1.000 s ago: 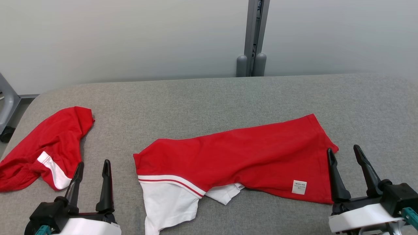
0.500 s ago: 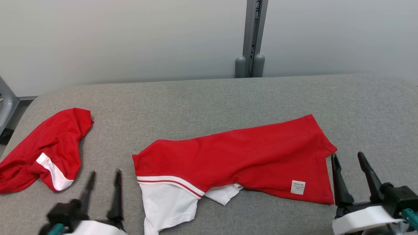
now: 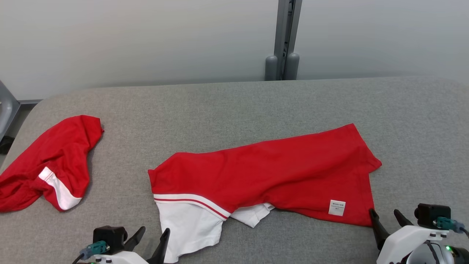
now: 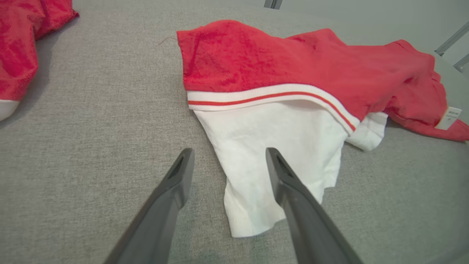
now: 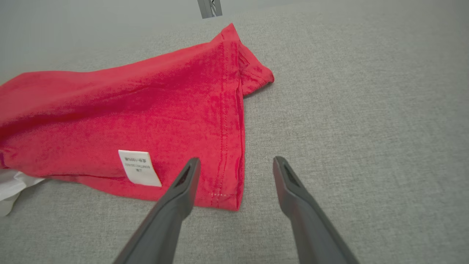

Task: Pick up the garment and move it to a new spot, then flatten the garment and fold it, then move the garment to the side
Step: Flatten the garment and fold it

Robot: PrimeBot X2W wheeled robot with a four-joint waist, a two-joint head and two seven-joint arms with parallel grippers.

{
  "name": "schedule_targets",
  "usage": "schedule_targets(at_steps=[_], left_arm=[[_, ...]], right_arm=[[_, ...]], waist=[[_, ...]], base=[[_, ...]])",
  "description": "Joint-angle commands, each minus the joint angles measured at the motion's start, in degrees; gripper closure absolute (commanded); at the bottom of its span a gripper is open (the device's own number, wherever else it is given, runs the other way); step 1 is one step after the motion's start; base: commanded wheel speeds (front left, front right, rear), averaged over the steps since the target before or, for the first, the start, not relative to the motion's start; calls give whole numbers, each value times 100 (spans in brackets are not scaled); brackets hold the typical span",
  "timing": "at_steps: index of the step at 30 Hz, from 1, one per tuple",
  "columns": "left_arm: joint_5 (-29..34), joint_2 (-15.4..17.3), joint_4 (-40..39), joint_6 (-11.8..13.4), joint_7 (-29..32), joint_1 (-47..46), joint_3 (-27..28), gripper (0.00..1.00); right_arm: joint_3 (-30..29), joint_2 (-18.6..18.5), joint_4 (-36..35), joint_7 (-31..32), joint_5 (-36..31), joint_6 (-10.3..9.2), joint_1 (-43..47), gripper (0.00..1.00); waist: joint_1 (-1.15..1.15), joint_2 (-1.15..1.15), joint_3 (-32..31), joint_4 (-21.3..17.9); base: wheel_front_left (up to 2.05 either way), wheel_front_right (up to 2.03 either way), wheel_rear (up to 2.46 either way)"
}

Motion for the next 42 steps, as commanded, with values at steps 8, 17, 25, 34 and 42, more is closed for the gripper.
schedule_targets(at_steps=[8, 17, 25, 34, 42], left_arm=[[-283, 104, -99, -37, 681, 91, -225, 0], [-261, 64, 182, 188, 925, -83, -306, 0], [-338, 69, 454, 93, 955, -188, -495, 16], [-483, 128, 514, 44, 800, -341, -520, 100], [-972, 264, -194, 25, 773, -37, -163, 100]], right_arm=[[-70, 59, 560, 314, 180, -1, -401, 0], [95, 93, 971, 125, -3, -1, -639, 0], [136, 113, 1299, -29, -61, -1, -744, 0], [232, 111, 1567, -388, -60, -2, -928, 100], [179, 107, 1293, -783, 303, -2, -809, 100]], waist=[[0, 0, 193, 103], [0, 0, 324, 98], [0, 0, 380, 89], [0, 0, 413, 127], [0, 0, 176, 163]], base=[[0, 0, 0], [0, 0, 0], [0, 0, 0], [0, 0, 0], [0, 0, 0]])
